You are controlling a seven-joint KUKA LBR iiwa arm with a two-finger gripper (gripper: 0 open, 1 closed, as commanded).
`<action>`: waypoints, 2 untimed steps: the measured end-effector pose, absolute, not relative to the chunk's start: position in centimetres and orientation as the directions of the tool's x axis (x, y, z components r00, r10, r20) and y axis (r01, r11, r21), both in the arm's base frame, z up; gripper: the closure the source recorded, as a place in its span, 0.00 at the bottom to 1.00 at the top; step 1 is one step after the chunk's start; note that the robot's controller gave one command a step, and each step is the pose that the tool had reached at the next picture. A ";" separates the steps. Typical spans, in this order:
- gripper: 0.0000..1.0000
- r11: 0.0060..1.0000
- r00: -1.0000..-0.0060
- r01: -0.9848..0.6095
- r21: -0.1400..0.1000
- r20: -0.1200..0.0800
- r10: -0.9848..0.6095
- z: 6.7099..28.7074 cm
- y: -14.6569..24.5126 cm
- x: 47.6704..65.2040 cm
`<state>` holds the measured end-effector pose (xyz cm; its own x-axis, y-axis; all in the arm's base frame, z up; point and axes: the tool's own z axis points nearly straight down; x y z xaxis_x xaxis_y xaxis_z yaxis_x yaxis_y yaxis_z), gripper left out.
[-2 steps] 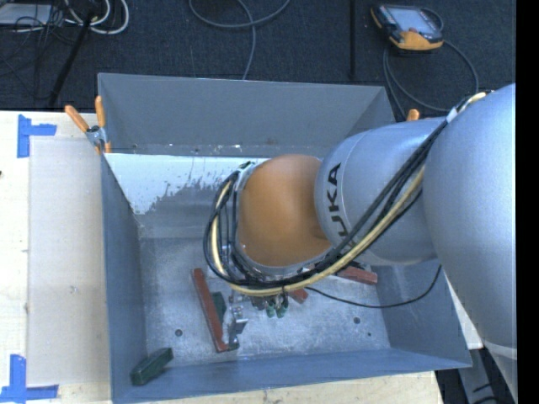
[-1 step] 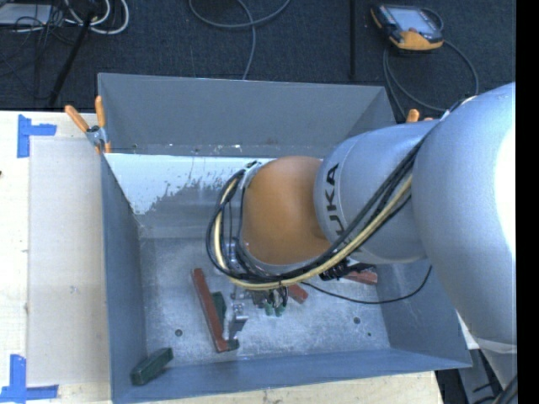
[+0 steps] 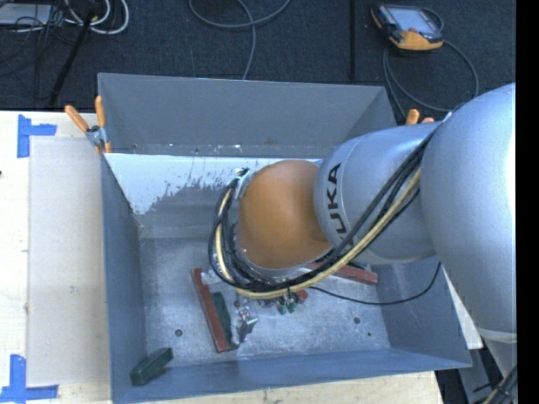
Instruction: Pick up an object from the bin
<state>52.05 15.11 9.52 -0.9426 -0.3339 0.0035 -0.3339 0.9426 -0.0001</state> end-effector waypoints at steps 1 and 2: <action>0.00 0.792 -0.792 -0.610 -0.007 -0.010 -0.610 9.0 14.8 52.6; 1.00 0.755 -0.754 -0.656 -0.015 -0.037 -0.656 8.2 18.2 50.7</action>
Offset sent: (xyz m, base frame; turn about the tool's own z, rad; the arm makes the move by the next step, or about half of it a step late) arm -0.0259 0.0284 -0.0252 -0.3802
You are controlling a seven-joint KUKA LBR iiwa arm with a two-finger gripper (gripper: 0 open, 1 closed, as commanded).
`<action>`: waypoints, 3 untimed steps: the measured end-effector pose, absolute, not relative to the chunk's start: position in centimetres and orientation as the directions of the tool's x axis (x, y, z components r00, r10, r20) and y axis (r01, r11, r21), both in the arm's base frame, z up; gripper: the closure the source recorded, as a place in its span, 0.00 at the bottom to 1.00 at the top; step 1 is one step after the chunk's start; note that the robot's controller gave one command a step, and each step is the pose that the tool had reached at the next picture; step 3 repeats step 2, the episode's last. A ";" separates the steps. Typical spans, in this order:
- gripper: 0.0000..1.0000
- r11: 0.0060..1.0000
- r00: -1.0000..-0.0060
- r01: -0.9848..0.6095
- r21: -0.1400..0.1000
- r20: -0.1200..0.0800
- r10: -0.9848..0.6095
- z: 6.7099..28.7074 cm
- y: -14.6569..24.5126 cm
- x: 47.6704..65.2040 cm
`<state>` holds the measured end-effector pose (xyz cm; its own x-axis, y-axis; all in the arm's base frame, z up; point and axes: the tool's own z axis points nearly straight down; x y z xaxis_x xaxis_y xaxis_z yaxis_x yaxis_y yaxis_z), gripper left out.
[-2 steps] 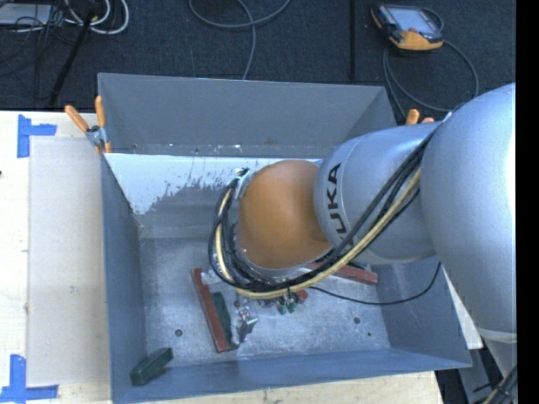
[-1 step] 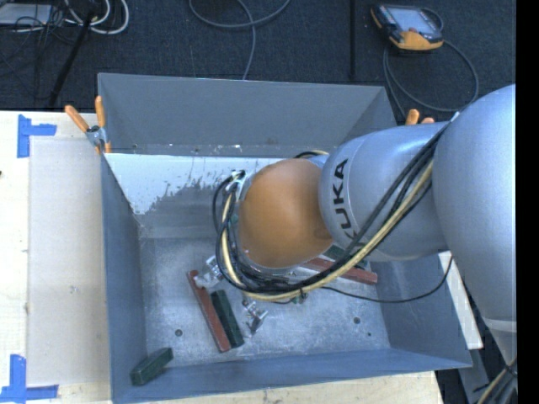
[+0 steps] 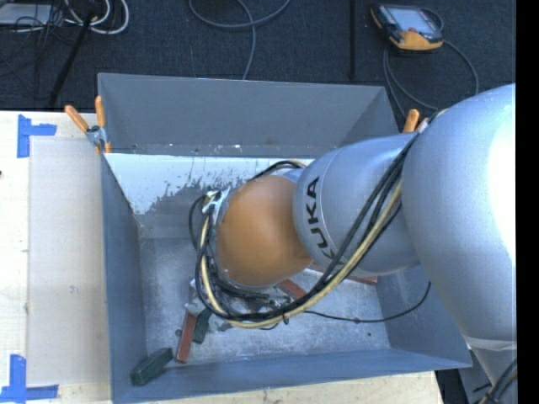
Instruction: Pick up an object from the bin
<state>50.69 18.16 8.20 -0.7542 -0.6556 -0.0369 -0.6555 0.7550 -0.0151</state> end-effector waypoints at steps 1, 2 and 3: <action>1.00 0.756 -0.755 -0.655 -0.014 -0.036 -0.655 8.2 18.1 50.7; 1.00 0.745 -0.745 -0.668 0.000 -0.003 -0.668 22.9 17.6 54.1; 1.00 0.745 -0.745 -0.668 0.000 -0.003 -0.668 22.9 17.6 54.1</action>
Offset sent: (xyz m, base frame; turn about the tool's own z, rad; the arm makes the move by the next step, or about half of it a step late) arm 0.0335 -0.0063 0.1472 -0.0187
